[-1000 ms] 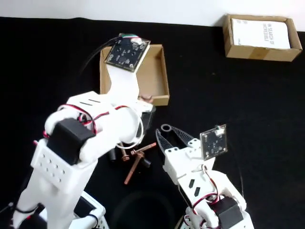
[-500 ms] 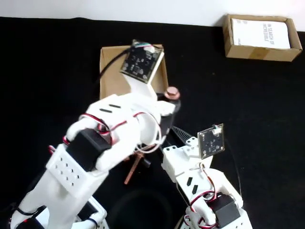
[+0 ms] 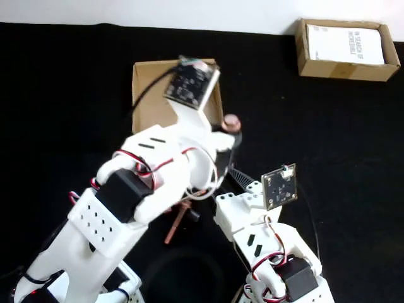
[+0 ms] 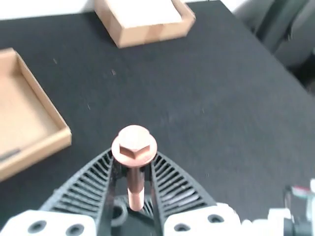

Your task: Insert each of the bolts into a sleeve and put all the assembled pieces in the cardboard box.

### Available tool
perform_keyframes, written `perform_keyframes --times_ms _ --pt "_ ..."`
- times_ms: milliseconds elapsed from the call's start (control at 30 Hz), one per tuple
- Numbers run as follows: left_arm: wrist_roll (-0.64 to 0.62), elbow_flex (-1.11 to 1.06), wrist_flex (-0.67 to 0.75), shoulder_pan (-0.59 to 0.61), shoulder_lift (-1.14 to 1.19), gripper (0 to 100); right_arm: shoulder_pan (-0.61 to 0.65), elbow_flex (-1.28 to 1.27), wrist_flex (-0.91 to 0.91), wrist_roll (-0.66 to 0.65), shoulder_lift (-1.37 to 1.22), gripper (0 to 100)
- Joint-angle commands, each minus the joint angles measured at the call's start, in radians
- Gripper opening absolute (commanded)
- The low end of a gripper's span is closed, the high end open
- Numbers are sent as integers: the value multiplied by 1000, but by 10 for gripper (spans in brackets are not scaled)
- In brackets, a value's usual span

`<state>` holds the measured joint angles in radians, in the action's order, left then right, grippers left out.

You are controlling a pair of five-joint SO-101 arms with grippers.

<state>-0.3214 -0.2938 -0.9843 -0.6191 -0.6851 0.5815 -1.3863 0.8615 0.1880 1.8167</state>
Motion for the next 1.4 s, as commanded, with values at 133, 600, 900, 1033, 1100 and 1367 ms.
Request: perform_keyframes --times_ms 133,600,900,1033,1100,1367 --pt "-6 2 34 27 -27 8 2 5 -22 -12 10 6" --pt "-6 -81 29 27 -35 8 -59 8 -22 -12 10 6" --pt "-6 -111 32 27 -35 8 -58 7 -21 -12 10 6" --pt "-6 -183 29 -2 -35 8 -58 7 -21 -12 10 6" --pt "-6 -229 29 -27 -35 8 -58 7 -21 -12 10 6" --pt "-6 -300 29 -85 -30 21 -58 2 -19 -12 10 6"
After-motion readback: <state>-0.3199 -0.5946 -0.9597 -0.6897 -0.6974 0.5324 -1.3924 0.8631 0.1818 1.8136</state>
